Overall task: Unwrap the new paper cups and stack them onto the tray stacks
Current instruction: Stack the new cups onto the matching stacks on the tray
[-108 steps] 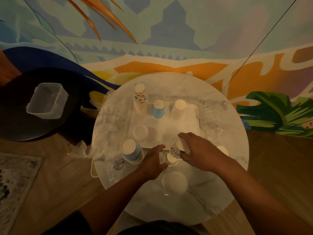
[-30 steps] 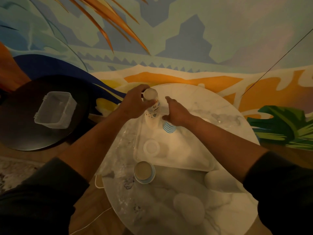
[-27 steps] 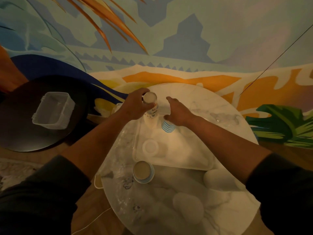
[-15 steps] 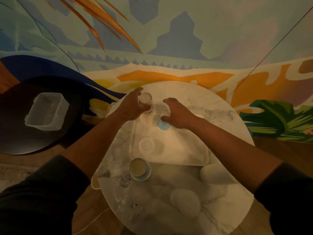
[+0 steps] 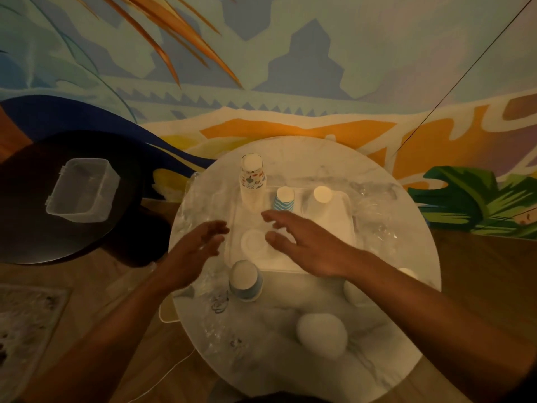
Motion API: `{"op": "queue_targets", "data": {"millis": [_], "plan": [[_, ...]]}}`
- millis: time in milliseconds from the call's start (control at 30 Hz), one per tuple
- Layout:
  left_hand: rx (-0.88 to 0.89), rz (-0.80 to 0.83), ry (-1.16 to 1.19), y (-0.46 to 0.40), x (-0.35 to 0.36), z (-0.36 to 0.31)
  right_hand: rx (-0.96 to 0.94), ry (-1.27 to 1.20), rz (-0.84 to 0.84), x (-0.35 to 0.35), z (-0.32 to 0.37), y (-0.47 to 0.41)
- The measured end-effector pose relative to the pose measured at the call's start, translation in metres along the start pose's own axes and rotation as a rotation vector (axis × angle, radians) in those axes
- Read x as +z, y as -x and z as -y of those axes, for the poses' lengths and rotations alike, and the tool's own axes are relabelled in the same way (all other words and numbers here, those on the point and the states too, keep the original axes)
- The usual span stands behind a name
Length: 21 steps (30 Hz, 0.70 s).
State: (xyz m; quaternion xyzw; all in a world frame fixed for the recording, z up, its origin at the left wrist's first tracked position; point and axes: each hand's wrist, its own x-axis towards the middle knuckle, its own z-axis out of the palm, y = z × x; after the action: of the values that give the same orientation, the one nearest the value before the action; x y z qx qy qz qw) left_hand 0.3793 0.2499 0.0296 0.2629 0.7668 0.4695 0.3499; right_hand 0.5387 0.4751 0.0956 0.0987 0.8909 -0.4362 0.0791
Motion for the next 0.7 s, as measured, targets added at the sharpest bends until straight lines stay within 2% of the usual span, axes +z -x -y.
{"op": "queue_targets", "data": {"millis": [100, 267, 433, 700], "plan": [[-0.022, 0.044, 0.118, 0.027, 0.011, 0.029, -0.028, -0.021, 0.017, 0.031, -0.008, 0.019], [-0.025, 0.198, -0.069, 0.044, 0.033, 0.068, -0.033, -0.028, -0.002, 0.073, -0.013, 0.026], [-0.040, 0.172, -0.002, 0.042, 0.053, 0.074, -0.050, -0.035, -0.067, 0.087, -0.014, 0.024], [-0.055, 0.192, 0.019, 0.028, 0.082, 0.068, -0.007, -0.029, -0.091, 0.071, -0.028, 0.041]]}}
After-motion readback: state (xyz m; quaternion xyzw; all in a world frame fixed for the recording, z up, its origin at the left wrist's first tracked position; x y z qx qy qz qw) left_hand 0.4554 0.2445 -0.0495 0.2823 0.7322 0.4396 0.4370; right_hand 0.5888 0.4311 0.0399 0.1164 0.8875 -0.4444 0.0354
